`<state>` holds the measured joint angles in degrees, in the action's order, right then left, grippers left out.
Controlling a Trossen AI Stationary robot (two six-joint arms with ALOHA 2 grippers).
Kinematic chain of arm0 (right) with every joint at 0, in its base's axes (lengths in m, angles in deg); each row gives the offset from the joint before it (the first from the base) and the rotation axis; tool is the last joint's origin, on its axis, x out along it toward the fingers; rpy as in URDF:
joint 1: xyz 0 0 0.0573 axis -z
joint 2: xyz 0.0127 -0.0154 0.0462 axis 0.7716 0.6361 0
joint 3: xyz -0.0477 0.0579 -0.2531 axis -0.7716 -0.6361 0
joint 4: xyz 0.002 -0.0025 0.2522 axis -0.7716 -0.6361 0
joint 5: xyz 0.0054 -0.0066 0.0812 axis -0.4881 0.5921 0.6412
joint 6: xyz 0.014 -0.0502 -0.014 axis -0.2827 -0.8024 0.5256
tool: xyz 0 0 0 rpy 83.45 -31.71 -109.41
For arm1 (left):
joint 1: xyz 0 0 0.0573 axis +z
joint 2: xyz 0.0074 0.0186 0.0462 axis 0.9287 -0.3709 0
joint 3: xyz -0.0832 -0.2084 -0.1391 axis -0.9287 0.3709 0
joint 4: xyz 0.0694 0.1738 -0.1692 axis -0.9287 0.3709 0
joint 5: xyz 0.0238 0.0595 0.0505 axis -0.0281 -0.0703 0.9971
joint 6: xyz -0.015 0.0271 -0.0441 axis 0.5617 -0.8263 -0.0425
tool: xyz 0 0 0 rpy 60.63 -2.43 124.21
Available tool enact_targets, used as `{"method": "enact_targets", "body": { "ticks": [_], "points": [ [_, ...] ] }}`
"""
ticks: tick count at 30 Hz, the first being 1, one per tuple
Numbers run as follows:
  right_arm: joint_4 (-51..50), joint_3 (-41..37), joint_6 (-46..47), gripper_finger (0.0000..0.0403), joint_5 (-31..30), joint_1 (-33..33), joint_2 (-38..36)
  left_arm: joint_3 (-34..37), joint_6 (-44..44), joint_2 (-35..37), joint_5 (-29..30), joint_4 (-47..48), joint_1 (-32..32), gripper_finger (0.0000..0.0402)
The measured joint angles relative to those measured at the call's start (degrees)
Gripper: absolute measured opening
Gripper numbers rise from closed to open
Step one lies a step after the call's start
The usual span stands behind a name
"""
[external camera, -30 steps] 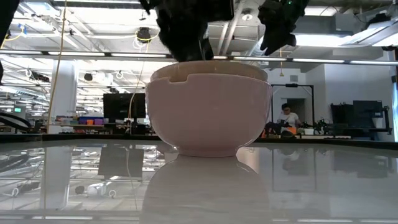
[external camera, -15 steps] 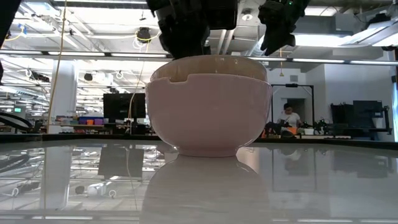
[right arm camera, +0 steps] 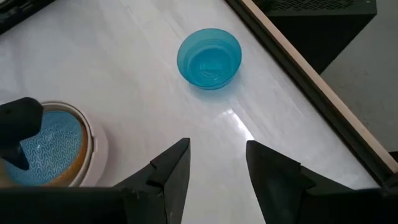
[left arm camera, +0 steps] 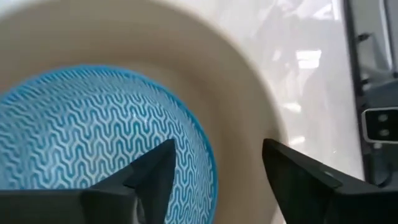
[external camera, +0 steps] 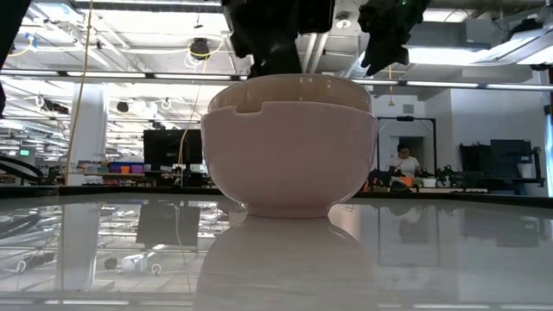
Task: Nest bowls inside each other
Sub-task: Stack the blue transparent bowl on top of the blue patterned bowl
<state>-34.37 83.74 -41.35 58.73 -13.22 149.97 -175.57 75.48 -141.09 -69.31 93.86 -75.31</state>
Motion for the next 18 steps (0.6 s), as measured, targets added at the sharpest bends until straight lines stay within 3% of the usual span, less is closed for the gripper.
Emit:
{"method": "enact_targets", "body": {
  "ticks": [8,18],
  "points": [
    [-0.7,0.0,0.0,0.0191,0.2,-0.6,0.0,0.0,0.0,4.2,-2.4,-5.4,4.3,0.0237],
    [0.5,0.0,0.0,0.0191,1.2,-4.9,0.0,0.0,-4.6,13.6,0.3,-1.8,14.9,0.0238]
  ]
}}
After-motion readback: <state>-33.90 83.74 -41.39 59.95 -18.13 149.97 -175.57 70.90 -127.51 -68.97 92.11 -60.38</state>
